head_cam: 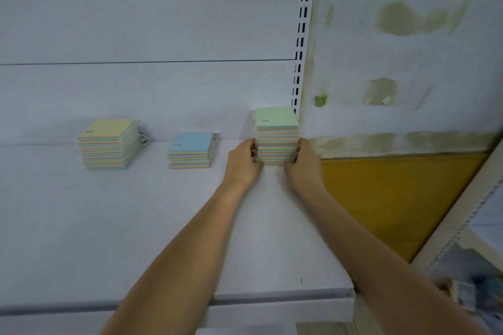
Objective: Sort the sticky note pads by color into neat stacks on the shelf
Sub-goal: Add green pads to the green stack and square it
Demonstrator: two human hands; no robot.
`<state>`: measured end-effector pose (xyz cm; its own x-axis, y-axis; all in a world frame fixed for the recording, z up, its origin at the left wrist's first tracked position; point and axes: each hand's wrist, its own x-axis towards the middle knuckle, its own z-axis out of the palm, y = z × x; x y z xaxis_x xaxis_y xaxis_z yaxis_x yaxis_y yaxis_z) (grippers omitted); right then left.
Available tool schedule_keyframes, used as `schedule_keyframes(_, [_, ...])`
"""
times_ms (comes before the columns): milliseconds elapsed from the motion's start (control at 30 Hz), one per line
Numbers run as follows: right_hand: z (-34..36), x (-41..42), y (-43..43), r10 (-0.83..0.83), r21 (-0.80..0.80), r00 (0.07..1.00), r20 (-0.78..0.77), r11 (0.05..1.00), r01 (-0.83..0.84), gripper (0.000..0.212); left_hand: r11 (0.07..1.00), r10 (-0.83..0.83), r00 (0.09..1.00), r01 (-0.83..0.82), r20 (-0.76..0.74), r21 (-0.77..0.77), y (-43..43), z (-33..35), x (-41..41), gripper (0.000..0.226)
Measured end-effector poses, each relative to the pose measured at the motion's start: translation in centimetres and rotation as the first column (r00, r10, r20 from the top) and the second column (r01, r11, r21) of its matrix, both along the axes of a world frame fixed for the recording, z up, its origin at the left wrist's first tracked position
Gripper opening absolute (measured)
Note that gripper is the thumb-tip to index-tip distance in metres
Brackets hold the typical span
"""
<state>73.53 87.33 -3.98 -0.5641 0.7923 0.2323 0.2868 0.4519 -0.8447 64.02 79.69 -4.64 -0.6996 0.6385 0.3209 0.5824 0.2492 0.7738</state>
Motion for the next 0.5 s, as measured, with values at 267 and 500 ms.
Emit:
schedule_keyframes(267, [-0.01, 0.13, 0.09, -0.062, 0.035, 0.998, -0.034, 0.997, 0.063, 0.025, 0.997, -0.018, 0.998, 0.023, -0.062, 0.08, -0.47, 0.3, 0.55, 0.029])
schedule_keyframes(500, [0.14, 0.15, 0.03, -0.076, 0.031, 0.994, -0.083, 0.996, 0.079, 0.026, 0.996, 0.034, 0.999, -0.031, -0.039, 0.086, -0.36, 0.47, 0.65, 0.03])
